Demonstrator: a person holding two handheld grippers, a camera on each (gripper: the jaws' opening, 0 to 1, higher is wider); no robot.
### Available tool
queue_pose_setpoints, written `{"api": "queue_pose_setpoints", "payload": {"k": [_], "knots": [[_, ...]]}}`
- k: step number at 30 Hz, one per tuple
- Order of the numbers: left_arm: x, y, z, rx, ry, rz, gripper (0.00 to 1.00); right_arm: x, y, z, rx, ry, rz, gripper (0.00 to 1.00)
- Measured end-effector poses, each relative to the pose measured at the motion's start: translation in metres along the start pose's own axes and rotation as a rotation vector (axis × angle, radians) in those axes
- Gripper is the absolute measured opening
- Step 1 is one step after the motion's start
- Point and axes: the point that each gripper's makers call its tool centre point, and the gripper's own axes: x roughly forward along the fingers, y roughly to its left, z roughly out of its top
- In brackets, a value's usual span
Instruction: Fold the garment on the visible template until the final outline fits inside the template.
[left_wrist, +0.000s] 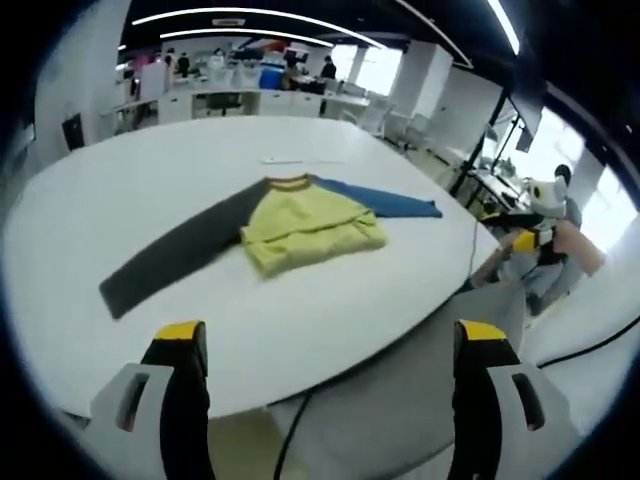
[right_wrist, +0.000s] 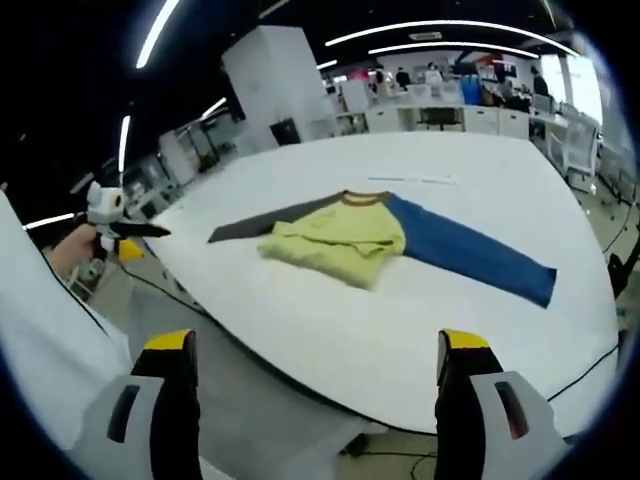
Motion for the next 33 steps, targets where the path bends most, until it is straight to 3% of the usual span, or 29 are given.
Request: {"api": "queue_pose_setpoints", "payload": {"k": [20, 33], "knots": [[0.004, 0.005, 0.002, 0.000, 0.015, 0.004, 0.99, 0.005, -0.003, 0.002, 0.015, 0.005, 0.002, 0.99], [0.023, 0.013, 0.011, 0.005, 0.030, -0.008, 0.99, 0.023, -0.006, 0.008, 0.021, 0.019, 0.008, 0.98]]}}
